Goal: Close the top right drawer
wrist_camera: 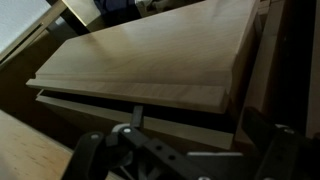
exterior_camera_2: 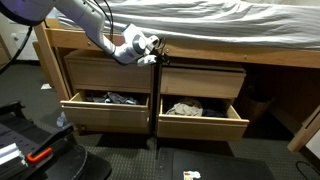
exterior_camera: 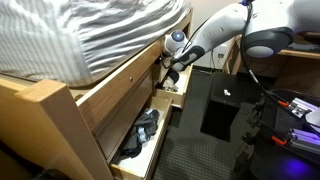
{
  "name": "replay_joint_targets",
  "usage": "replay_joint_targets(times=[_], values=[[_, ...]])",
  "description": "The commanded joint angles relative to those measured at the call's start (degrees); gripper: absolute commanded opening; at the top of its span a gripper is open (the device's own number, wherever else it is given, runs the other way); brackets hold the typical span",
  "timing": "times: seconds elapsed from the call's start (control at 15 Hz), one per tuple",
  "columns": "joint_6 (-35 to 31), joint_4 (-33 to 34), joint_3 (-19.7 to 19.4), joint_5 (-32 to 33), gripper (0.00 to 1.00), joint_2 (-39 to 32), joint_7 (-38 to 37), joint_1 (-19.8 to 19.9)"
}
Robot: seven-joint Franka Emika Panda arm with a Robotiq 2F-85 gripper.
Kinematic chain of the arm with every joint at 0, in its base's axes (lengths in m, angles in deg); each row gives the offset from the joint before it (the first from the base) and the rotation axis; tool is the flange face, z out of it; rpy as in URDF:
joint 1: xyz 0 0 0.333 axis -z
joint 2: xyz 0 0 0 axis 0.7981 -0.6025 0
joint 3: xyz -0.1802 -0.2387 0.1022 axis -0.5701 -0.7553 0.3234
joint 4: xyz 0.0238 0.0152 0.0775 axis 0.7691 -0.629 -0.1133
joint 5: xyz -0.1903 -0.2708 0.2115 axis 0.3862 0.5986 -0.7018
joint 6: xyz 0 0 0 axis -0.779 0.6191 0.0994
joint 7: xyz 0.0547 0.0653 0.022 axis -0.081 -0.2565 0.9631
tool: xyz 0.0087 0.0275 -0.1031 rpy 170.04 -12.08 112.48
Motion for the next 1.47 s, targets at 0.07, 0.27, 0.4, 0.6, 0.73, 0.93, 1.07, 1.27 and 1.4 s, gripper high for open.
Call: replay_joint_targets(times=[0.07,0.27,0.4,0.6,0.73,0.93,1.07,1.27,1.4], values=[[3.3,-3.0,-4.4,4.8,1.00,0.4,-6.3,-2.4],[12.6,-4.6,-8.7,8.1,1.00,0.2,-12.0,-5.0],[18.0,-4.8,-10.2,11.2,1.00,0.3,-15.5,-6.0],[19.5,-2.3,-7.9,14.7,1.00,0.8,-17.5,-3.9],[21.5,-2.3,-7.8,15.6,1.00,0.8,-18.6,-4.3],[14.3,-0.2,-3.4,18.0,1.00,1.1,-10.9,-0.8],[8.3,2.1,-0.5,19.8,1.00,0.2,-7.7,2.6],[-2.6,3.3,5.7,25.6,1.00,0.0,-1.9,10.1],[-8.4,5.2,12.0,30.5,1.00,0.0,3.7,16.7]])
